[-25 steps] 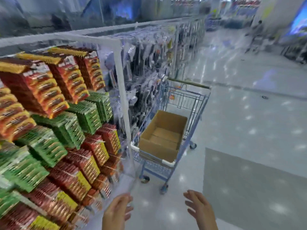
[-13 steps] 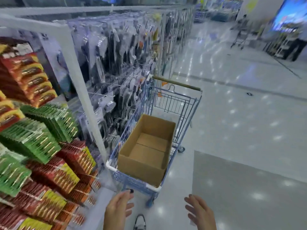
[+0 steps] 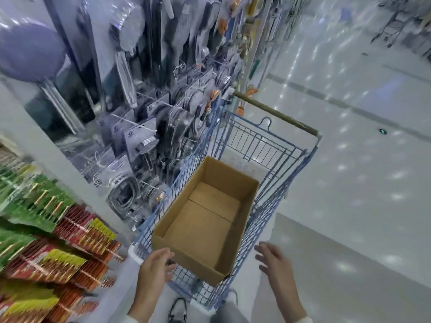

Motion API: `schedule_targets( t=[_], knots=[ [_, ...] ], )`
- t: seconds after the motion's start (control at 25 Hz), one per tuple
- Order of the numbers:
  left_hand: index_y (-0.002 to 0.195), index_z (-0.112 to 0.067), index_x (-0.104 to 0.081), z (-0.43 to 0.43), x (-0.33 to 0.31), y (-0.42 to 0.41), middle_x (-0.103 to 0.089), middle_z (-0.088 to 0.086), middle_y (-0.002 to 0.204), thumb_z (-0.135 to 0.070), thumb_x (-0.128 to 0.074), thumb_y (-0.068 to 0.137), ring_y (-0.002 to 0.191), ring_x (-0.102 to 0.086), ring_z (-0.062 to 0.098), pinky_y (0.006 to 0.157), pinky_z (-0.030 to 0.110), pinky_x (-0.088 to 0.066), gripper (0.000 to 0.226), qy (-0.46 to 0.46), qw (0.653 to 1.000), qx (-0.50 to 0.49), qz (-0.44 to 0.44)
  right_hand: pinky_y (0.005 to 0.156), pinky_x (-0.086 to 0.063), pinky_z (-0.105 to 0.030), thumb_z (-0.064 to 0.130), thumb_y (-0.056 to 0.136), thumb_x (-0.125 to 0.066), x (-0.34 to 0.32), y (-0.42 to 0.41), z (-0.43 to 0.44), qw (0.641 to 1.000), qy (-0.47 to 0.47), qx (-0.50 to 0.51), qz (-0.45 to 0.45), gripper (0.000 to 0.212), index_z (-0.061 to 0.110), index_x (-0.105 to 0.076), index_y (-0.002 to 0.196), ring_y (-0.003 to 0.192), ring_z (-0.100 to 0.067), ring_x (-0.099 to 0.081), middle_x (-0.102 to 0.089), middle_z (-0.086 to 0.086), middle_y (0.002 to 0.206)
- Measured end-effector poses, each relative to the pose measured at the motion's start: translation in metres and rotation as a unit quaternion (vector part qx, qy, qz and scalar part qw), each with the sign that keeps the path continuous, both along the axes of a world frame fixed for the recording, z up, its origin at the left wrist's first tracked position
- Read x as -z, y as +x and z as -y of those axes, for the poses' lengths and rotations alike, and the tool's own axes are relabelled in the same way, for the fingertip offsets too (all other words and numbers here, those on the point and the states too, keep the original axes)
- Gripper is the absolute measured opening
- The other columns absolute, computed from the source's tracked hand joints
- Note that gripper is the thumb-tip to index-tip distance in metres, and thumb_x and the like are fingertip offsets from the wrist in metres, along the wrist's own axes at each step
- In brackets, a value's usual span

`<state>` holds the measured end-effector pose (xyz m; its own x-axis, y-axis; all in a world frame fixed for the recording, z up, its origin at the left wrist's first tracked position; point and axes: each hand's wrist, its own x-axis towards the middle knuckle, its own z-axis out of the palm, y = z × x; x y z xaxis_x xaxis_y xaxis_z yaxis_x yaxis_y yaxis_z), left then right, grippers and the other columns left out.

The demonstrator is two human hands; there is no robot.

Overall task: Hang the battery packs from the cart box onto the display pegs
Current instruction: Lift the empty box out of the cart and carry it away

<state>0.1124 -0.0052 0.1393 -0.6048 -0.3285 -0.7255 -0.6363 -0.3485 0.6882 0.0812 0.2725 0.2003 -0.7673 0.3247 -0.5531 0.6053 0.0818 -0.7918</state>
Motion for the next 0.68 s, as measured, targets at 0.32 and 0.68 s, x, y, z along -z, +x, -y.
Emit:
schedule_targets(
  t=[0.32,0.68],
  knots=[
    [0.105,-0.021,-0.064,-0.042,0.044,-0.063,-0.067,0.003,0.109,-0.028,-0.056,0.106,0.093,-0.064,0.021,0.079,0.037,-0.049,0.011,-0.005,0.983,-0.160,0.092,0.083,-0.055,-0.037,0.028,0.102,-0.060,0.050,-0.211,-0.022,0.963,0.103,-0.250,0.001,0.013,0.021,-0.069,0.107,0.097,-0.025,-0.068,-0.072,-0.003,0.104],
    [0.114,0.001,-0.061,-0.115,0.087,-0.115,-0.067,0.021,0.087,-0.019,-0.063,0.101,0.068,-0.057,0.028,0.067,0.043,-0.050,0.024,-0.063,0.931,-0.260,0.249,0.102,-0.044,-0.042,0.015,0.100,-0.056,0.148,-0.411,-0.020,0.862,0.262,-0.433,0.030,0.034,0.004,-0.058,0.132,0.122,-0.038,-0.059,-0.064,-0.021,0.129]
  ],
)
